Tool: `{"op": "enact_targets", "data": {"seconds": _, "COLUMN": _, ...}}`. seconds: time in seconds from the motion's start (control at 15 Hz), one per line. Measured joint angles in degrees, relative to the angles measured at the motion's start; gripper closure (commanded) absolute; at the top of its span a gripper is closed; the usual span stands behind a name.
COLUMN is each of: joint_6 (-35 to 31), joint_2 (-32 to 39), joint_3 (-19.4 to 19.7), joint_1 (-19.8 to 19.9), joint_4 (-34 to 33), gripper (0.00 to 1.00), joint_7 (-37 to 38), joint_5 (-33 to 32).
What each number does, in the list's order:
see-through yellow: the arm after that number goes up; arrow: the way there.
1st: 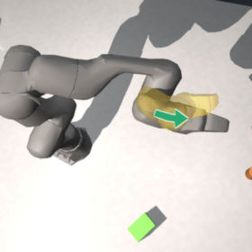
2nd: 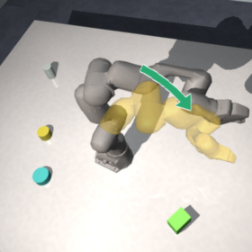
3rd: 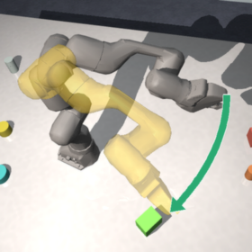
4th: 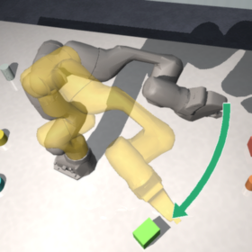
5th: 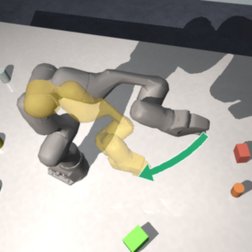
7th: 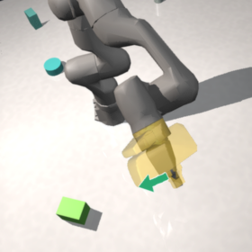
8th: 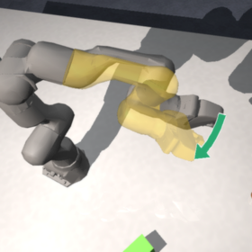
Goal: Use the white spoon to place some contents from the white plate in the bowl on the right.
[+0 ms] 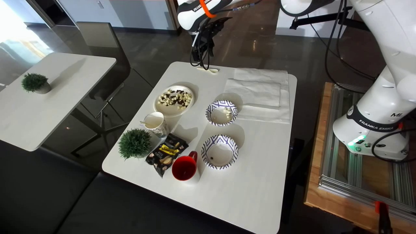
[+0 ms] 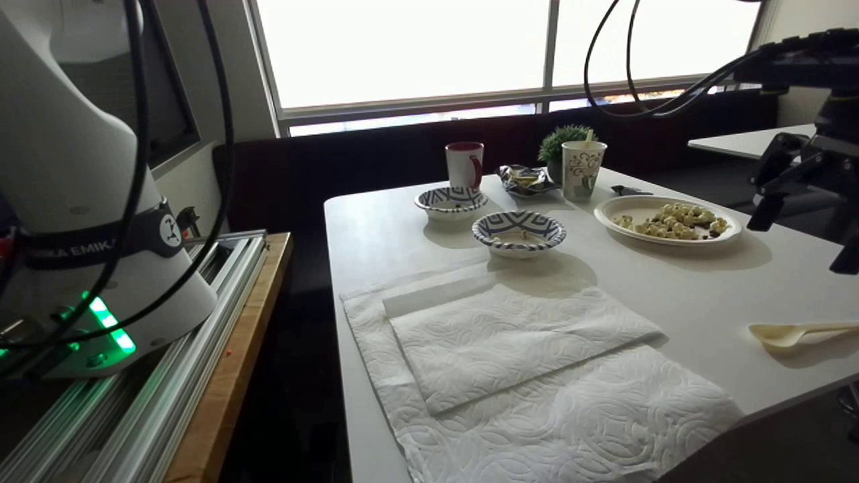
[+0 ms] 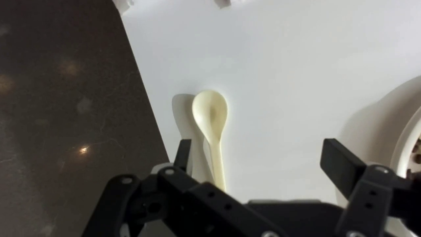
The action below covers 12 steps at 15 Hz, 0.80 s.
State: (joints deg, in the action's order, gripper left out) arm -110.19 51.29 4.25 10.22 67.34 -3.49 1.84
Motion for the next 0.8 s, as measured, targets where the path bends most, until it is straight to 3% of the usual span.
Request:
{"op": "enact_targets", "data": {"seconds": 0.4, "joint_6": 5.23, "joint_2": 9.66, "joint_3": -2.68, "joint_1": 3.81, "joint_4": -13.41, "gripper": 0.00, "joint_7": -4.63, "joint_5": 1.79}}
{"op": "enact_targets", "data": {"seconds": 0.8, "joint_6": 5.39, "joint_2": 16.35, "joint_3": -4.84, "joint_1": 5.45, "joint_4": -22.07, "gripper": 0.00, "joint_7": -5.38, "joint_5": 3.60}}
